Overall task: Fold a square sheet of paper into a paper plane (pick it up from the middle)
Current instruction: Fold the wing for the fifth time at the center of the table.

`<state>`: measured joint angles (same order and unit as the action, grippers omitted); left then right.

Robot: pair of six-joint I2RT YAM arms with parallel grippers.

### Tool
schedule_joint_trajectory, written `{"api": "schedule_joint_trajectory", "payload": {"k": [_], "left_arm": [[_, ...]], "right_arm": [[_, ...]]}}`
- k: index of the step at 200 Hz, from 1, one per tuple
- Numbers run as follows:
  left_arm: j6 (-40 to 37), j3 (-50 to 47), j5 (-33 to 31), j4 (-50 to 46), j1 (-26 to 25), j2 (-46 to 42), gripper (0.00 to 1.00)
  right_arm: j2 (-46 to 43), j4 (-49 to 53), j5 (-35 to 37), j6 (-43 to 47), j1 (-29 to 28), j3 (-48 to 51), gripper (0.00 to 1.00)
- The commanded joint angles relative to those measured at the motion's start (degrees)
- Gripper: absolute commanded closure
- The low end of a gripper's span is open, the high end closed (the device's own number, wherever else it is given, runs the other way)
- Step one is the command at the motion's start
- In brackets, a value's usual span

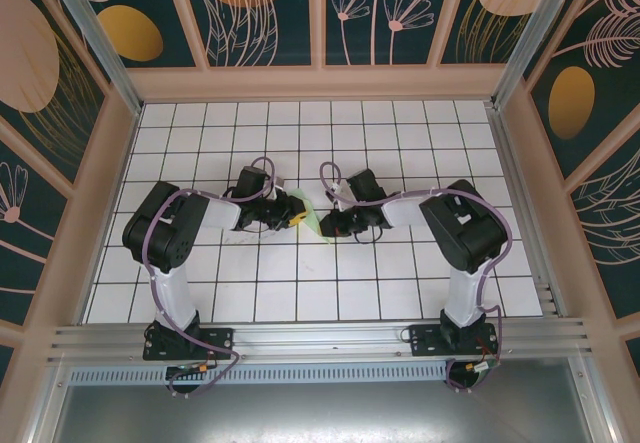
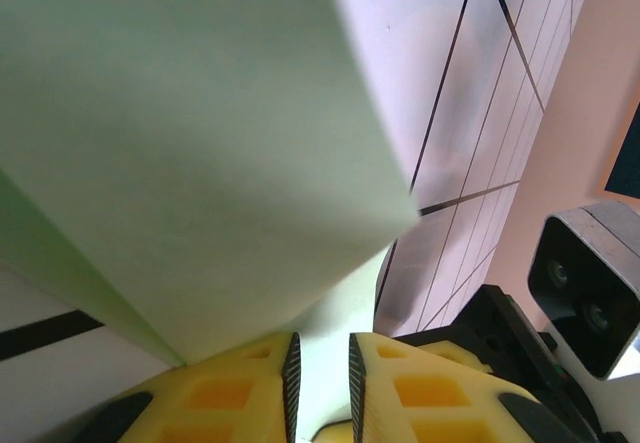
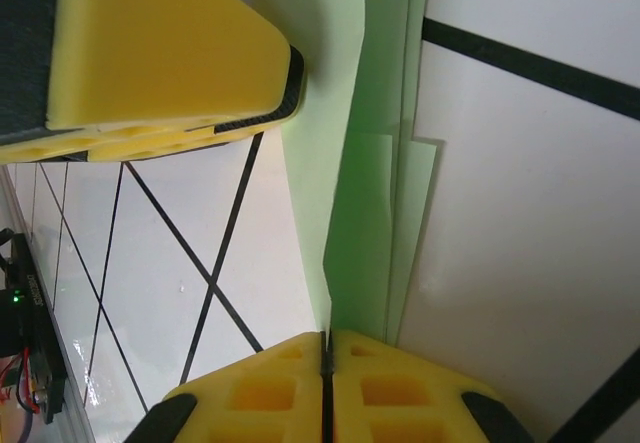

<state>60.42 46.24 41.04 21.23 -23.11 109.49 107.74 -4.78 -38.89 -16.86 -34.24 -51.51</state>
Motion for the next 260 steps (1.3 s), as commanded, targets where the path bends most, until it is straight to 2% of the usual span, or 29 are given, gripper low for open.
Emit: {"api": "schedule_joint_trajectory", "payload": {"k": [1,41,94,115,125,152,167,195,233,260], "left_arm": [[-3.08,0.11,-10.37,-8.11,0.09,3.1,0.77],[-3.95,0.7,-11.47,-9.73,0.09,3.22,0.78],[-4.39,1.12,-12.06,-10.58,0.09,3.52,0.79],[-4.6,1.27,-12.03,-10.83,0.1,3.54,0.79],[-4.7,1.14,-12.11,-10.91,0.09,3.35,0.79],[-4.96,1.35,-12.06,-11.17,0.11,3.27,0.79],[-5.04,1.32,-12.11,-11.16,0.09,3.19,0.79],[-5.21,1.15,-12.26,-11.24,0.09,3.1,0.79],[-4.92,1.05,-12.88,-11.22,0.09,3.44,0.8],[-4.93,1.29,-13.52,-11.65,0.09,3.67,0.8]], "right_arm": [[-3.7,4.74,3.19,-0.49,0.34,-1.43,0.85],[-9.21,6.06,12.33,-2.98,-0.39,-2.63,0.88],[-6.97,6.71,12.88,-4.44,-4.77,-6.48,0.89],[-7.17,8.34,17.59,-5.72,-4.75,-6.98,0.83],[-8.36,9.36,19.36,-5.93,-4.21,-6.36,0.76],[-12.66,9.67,19.54,-6.14,-2.75,-2.73,0.57],[-14.61,9.92,19.66,-6.0,-2.49,-1.62,0.54],[-14.12,8.22,14.02,-6.25,-2.86,-2.75,0.63],[-6.56,7.57,11.14,-6.25,-6.55,-7.96,0.86],[-2.58,7.49,11.38,-5.22,-7.53,-9.79,0.91]]}}
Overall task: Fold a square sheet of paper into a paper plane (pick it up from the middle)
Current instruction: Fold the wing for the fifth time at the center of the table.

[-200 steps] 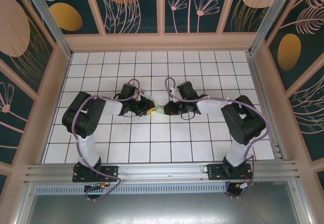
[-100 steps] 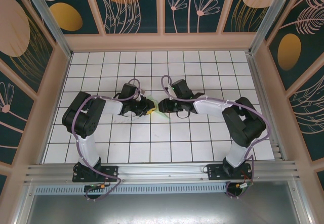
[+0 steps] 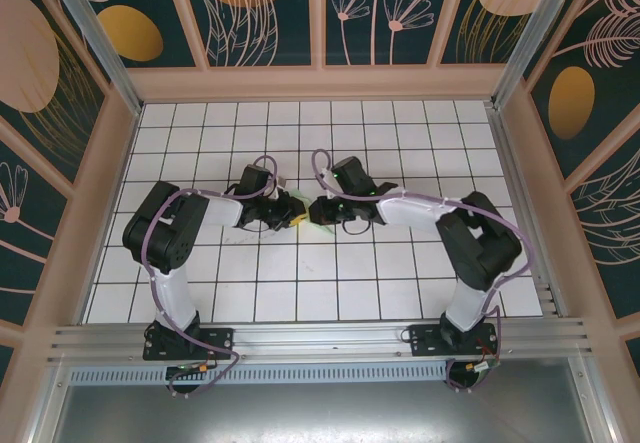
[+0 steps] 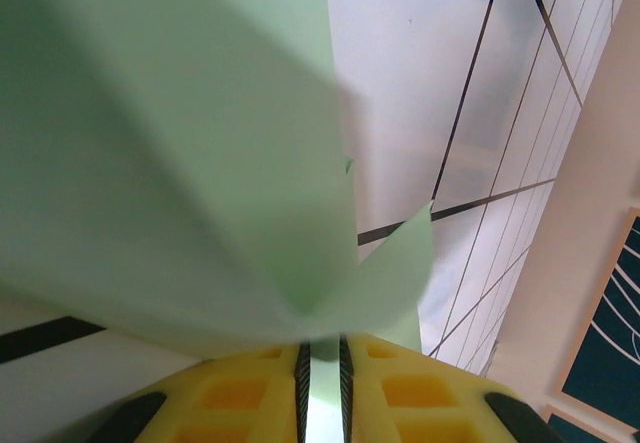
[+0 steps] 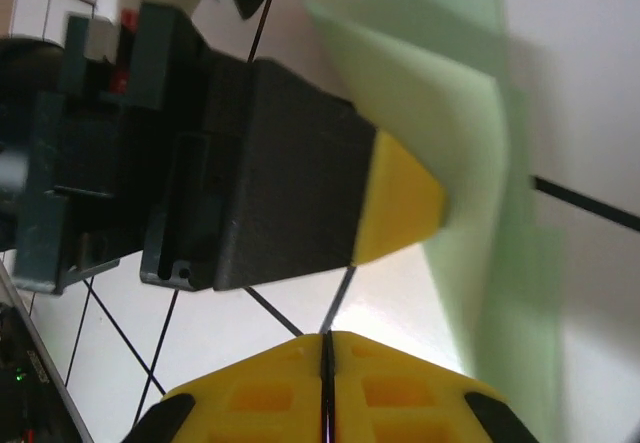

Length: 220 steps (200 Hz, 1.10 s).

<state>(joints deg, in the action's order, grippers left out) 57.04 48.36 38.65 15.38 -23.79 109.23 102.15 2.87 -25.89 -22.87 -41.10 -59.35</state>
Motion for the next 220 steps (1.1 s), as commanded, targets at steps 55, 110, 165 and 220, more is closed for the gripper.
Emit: {"api": "schedule_joint_trajectory", "payload": {"k": [55,110,165,220], "left_arm": [[-2.1,-0.46,-11.85,-6.76,0.76,4.22,0.81],[-2.49,-0.15,-12.2,-7.34,0.77,4.32,0.81],[-2.7,0.07,-12.87,-7.91,0.79,4.49,0.81],[-3.66,0.18,-15.02,-9.45,0.76,4.83,0.81]], "right_arm": [[5.91,0.45,-1.38,2.95,1.55,-1.73,0.92],[7.44,1.09,-1.8,3.73,3.01,-1.08,0.93],[7.87,1.18,-2.41,4.26,3.66,-0.35,0.93],[9.32,1.84,-2.83,5.06,4.48,0.61,0.93]]}}
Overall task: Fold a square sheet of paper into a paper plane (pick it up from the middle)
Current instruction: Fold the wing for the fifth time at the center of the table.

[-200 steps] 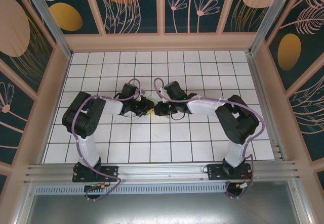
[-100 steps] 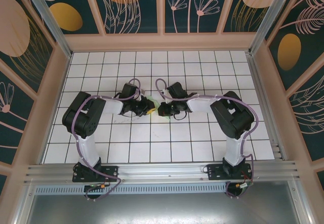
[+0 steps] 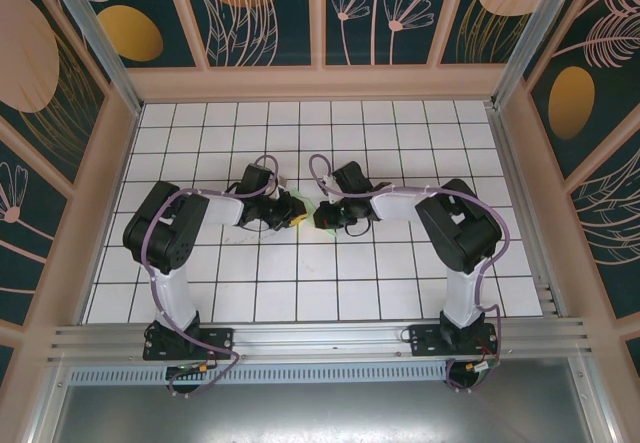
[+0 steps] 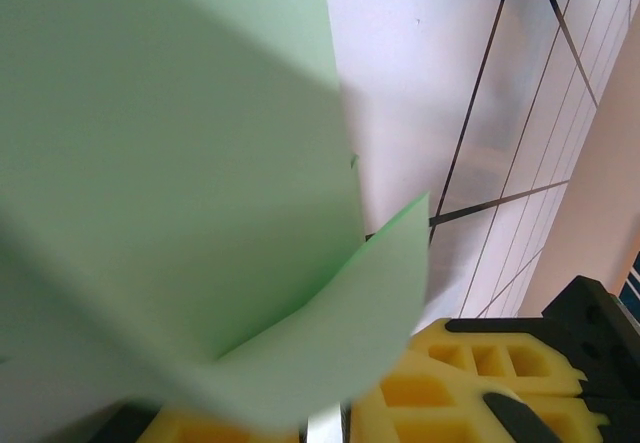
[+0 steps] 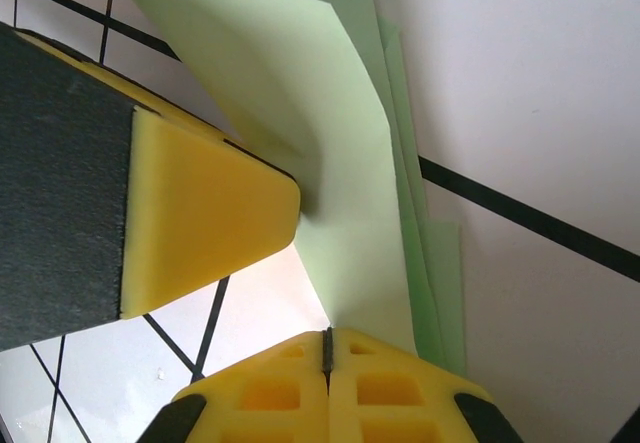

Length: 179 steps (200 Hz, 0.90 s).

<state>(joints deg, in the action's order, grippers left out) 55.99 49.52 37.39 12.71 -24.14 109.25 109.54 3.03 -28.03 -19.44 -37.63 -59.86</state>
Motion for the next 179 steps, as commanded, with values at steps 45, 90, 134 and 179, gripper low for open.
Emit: {"api": "schedule_joint_trajectory", "payload": {"k": [45,90,134,179], "left_arm": [[-4.13,0.96,-12.52,-6.93,1.11,4.01,0.8],[-5.78,1.13,-7.74,-0.26,1.1,-1.69,0.74],[-4.62,-3.87,-5.55,5.78,1.11,-5.1,0.75],[-3.15,-4.9,-2.16,10.91,0.94,-4.31,0.79]], "right_arm": [[3.36,1.93,-1.41,1.86,1.07,1.75,0.95],[4.05,0.75,-3.27,-0.22,1.26,2.15,0.95],[3.91,-6.14,-7.78,-8.02,1.08,2.38,0.95],[4.4,-8.63,-7.48,-11.56,1.14,2.17,0.95]]}}
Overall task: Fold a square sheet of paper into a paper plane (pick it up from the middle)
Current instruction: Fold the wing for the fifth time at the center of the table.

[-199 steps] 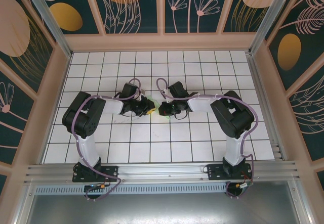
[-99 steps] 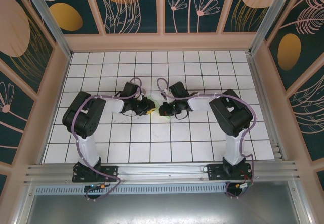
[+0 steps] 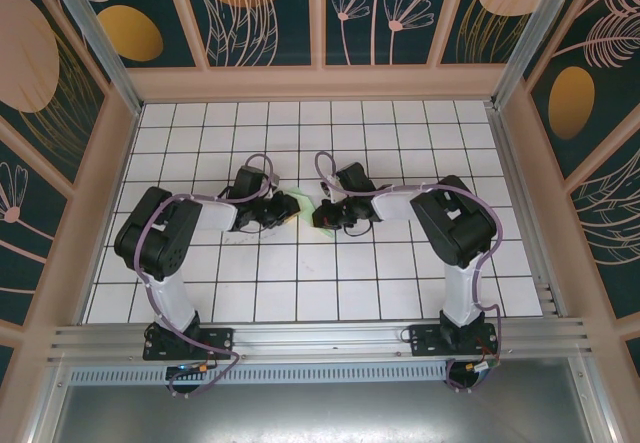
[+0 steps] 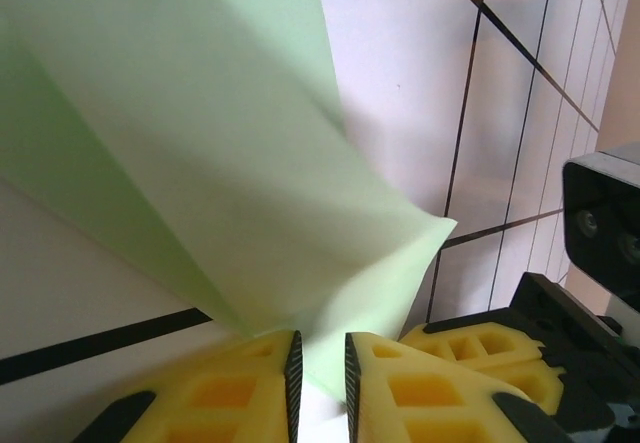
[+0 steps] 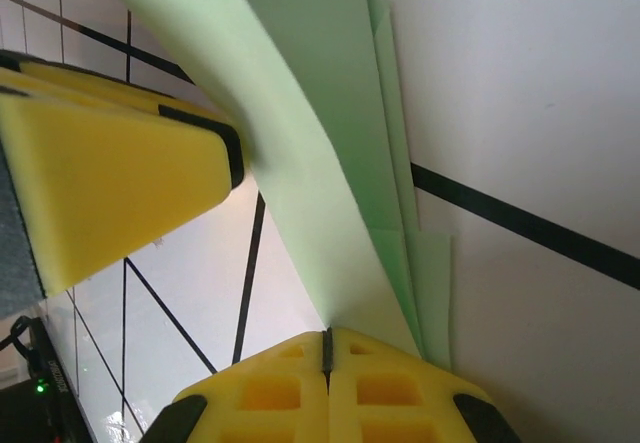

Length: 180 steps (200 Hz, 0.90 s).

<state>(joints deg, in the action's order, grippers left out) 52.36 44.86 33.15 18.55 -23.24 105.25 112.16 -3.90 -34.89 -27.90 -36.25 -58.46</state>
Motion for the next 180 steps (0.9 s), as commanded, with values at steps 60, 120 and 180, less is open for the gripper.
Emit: {"api": "schedule_joint_trajectory", "payload": {"k": [60,120,180], "left_arm": [[0.78,0.23,2.47,6.42,-1.42,1.16,0.81],[-0.35,1.08,0.47,2.25,-1.81,3.9,0.85],[-2.1,2.96,-7.73,-9.22,-1.8,6.0,0.96]], "right_arm": [[2.34,-1.61,-0.83,-3.65,-0.22,0.67,0.95],[1.86,-1.01,-1.39,-3.01,-0.22,0.2,0.96],[-0.3,3.39,-2.09,1.53,-0.16,0.9,0.95]]}}
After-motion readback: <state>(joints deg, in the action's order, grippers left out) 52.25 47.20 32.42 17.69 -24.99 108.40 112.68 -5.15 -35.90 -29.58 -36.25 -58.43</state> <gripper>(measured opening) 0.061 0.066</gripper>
